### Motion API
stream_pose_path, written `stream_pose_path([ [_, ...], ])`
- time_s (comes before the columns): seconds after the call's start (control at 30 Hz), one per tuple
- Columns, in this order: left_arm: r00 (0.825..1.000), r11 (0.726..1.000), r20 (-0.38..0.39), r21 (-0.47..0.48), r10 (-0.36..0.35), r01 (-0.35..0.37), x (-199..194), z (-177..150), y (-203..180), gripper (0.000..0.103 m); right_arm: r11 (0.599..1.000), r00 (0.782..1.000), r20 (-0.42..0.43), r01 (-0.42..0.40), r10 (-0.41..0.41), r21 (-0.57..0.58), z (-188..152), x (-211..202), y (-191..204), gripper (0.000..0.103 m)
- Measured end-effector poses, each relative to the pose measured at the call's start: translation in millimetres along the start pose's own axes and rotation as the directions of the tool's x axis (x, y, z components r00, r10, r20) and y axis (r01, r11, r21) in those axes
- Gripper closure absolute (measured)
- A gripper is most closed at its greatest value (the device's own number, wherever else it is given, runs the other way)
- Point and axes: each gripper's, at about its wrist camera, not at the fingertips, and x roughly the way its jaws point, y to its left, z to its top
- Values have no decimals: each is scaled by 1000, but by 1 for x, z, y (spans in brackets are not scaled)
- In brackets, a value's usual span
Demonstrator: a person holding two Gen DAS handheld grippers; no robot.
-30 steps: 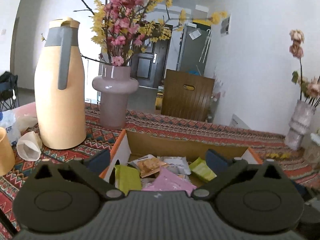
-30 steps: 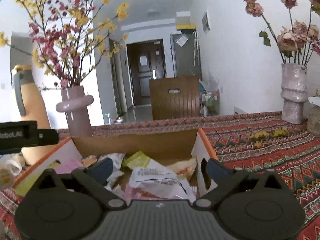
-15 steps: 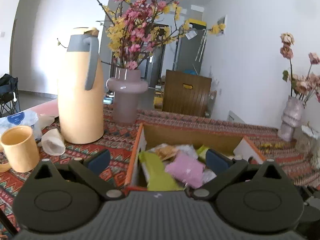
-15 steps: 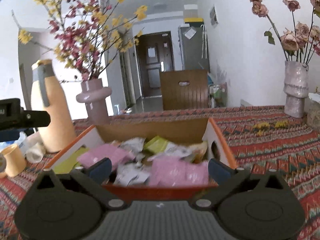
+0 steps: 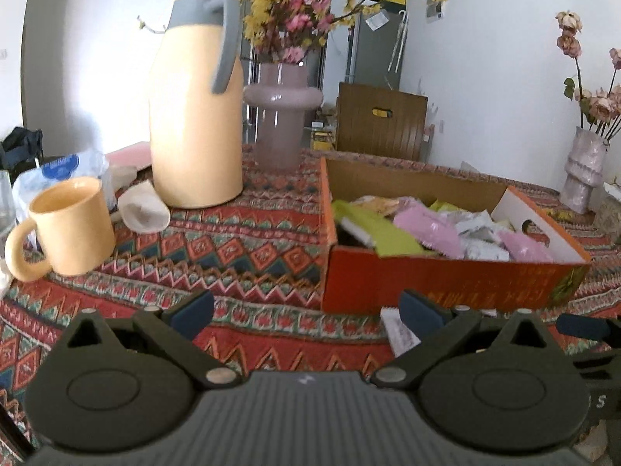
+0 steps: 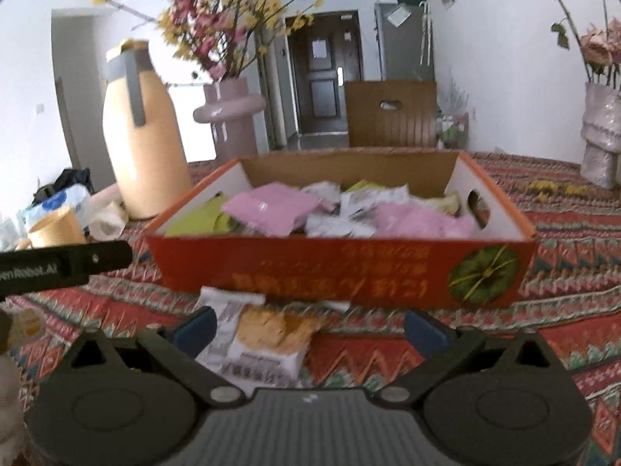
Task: Organize snacks
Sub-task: 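Move both open grippers back over the remaining packs, then grasp a biscuit pack with right gripper while left grasps white printed pack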
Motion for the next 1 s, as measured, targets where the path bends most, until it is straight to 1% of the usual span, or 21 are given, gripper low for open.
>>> stream_pose_path([
  [0.07, 1000, 1000, -9, -8, -7, 7, 3, -4, 5, 0, 1000, 1000, -13, 3, -3, -7, -3, 4, 4, 0],
  [0.2, 999, 999, -27, -27, -23, 22, 12, -10, 11, 0, 999, 998, -49, 40, -40, -16, -5, 16, 10, 0],
  [0.3, 999, 999, -38, -35, -32, 30, 14, -14, 12, 0, 996, 992, -87, 87, -88, -22, -7, 28, 10, 0],
  [0.43, 999, 999, -32, -38, -40, 39, 14, -16, 12, 0, 993, 983, -140, 116, -115, -3, -11, 39, 5, 0],
  [0.5, 999, 999, -35, -37, -40, 39, 15, -16, 11, 0, 993, 983, -139, 121, -120, -1, -11, 40, 5, 0],
  [0.57, 998, 998, -36, -39, -42, 41, 15, -16, 11, 0, 990, 980, -145, 137, -139, -29, -11, 43, 9, 0],
  [0.83, 998, 997, -50, -59, -46, 43, 18, -16, 14, 0, 992, 981, -151, 120, -123, -28, -9, 44, 7, 0],
  [0.87, 998, 997, -51, -60, -48, 45, 18, -16, 14, 0, 993, 982, -147, 115, -117, -24, -9, 43, 6, 2],
  [0.9, 997, 997, -54, -60, -50, 47, 19, -16, 14, 0, 995, 986, -134, 103, -104, -20, -10, 41, 6, 11],
  [0.93, 997, 997, -56, -60, -51, 48, 19, -16, 14, 0, 995, 988, -121, 93, -95, -18, -10, 38, 6, 23],
  [0.97, 997, 997, -59, -60, -51, 48, 20, -16, 14, 0, 996, 991, -106, 82, -83, -22, -11, 35, 7, 30],
  [1.0, 997, 997, -61, -61, -52, 48, 20, -16, 13, 0, 997, 992, -98, 73, -76, -29, -12, 33, 9, 49],
])
